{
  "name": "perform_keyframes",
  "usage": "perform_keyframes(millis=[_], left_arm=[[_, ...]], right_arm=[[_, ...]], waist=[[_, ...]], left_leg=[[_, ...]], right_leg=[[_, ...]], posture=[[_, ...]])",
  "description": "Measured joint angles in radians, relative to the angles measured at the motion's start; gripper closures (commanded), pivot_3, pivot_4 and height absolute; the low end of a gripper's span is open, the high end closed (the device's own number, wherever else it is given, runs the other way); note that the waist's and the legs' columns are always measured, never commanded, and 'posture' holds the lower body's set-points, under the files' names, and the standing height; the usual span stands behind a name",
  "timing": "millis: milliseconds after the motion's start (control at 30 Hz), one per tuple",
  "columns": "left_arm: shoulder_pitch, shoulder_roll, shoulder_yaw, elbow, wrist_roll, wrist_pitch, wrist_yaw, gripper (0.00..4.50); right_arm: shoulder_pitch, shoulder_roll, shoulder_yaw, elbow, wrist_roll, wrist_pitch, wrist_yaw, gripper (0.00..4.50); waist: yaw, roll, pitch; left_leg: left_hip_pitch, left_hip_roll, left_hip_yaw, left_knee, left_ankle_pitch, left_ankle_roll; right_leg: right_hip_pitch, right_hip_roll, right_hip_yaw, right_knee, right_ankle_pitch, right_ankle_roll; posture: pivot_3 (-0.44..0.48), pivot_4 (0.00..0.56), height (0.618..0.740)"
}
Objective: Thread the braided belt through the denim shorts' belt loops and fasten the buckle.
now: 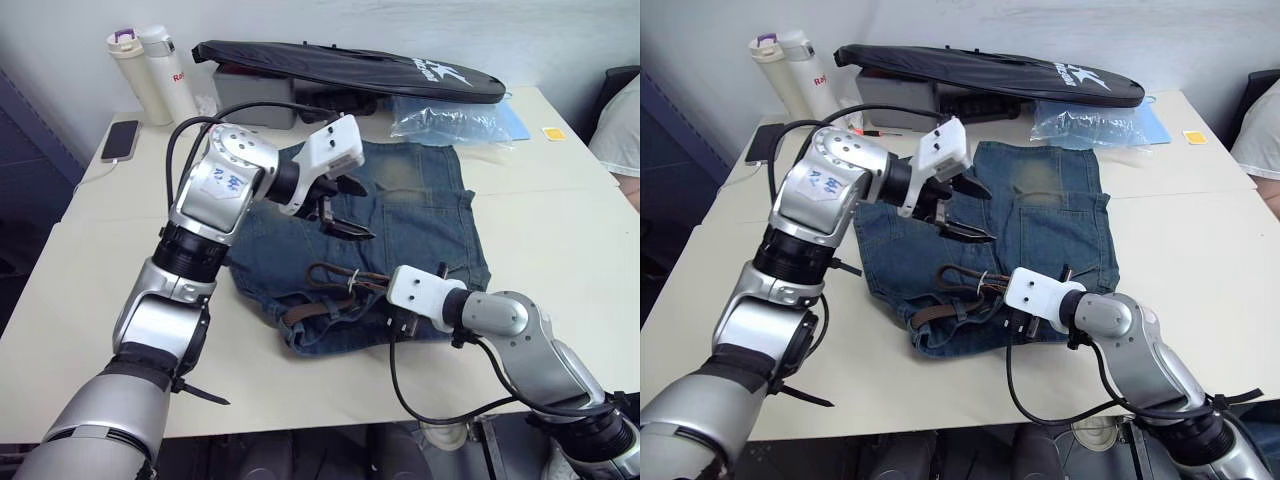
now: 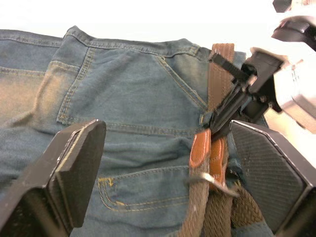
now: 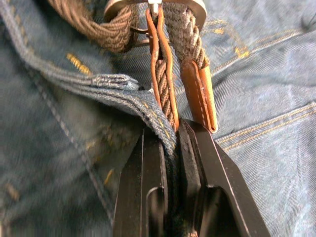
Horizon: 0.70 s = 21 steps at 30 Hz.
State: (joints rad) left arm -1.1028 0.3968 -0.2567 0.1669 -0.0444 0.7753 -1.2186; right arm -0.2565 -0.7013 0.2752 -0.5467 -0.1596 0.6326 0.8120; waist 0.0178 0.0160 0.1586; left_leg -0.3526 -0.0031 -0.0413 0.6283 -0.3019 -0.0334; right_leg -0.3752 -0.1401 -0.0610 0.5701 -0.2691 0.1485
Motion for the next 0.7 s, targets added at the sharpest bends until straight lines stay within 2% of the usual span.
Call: perform_keyframes(millis=[33, 200, 267, 433, 533, 700], left_arm=[[0.017, 0.014, -0.003, -0.015, -0.009, 0.013, -0.005, 0.00], [0.083, 0.107, -0.037, -0.126, -0.056, 0.078, -0.035, 0.00], [0.102, 0.140, -0.039, -0.157, -0.072, 0.090, -0.044, 0.00], [0.138, 0.193, -0.047, -0.206, -0.108, 0.109, -0.053, 0.00], [0.160, 0.240, -0.050, -0.243, -0.125, 0.111, -0.062, 0.00], [0.233, 0.304, -0.048, -0.316, -0.174, 0.122, -0.076, 0.00]], right_arm=[[0.001, 0.001, -0.001, -0.004, 0.013, 0.005, 0.007, 3.18], [0.002, -0.030, -0.007, -0.066, 0.074, 0.052, 0.058, 0.75], [-0.002, -0.046, -0.016, -0.087, 0.104, 0.076, 0.079, 0.07], [-0.034, -0.120, -0.071, -0.138, 0.193, 0.154, 0.143, 0.07], [-0.041, -0.164, -0.147, -0.165, 0.277, 0.216, 0.188, 0.07], [-0.147, -0.189, -0.242, -0.128, 0.350, 0.236, 0.195, 0.07]], waist=[[-0.001, 0.000, 0.000], [-0.002, 0.000, 0.000], [0.002, 0.000, 0.000], [0.005, 0.000, 0.000], [0.004, -0.001, 0.000], [0.000, -0.001, 0.000]], left_leg=[[0.000, 0.000, 0.000, 0.000, 0.000, 0.000], [0.000, 0.000, 0.000, 0.001, 0.000, 0.000], [0.000, 0.000, 0.000, 0.001, 0.000, 0.000], [0.000, 0.000, 0.000, 0.001, 0.000, 0.000], [0.000, 0.000, 0.000, 0.001, 0.000, 0.001], [0.000, 0.001, 0.000, 0.000, -0.001, 0.001]], right_leg=[[0.000, 0.000, 0.000, 0.000, 0.000, 0.000], [0.000, 0.000, 0.000, 0.000, 0.000, 0.000], [0.000, 0.000, 0.000, 0.000, 0.000, 0.000], [0.000, 0.000, 0.000, 0.001, 0.000, 0.000], [0.000, 0.000, 0.000, 0.001, -0.001, -0.001], [0.000, 0.000, 0.000, 0.001, -0.001, -0.002]], posture=[[0.000, 0.150, 0.740], [0.000, 0.150, 0.740], [0.000, 0.150, 0.740], [0.000, 0.150, 0.740], [0.000, 0.150, 0.740], [0.000, 0.150, 0.740]])
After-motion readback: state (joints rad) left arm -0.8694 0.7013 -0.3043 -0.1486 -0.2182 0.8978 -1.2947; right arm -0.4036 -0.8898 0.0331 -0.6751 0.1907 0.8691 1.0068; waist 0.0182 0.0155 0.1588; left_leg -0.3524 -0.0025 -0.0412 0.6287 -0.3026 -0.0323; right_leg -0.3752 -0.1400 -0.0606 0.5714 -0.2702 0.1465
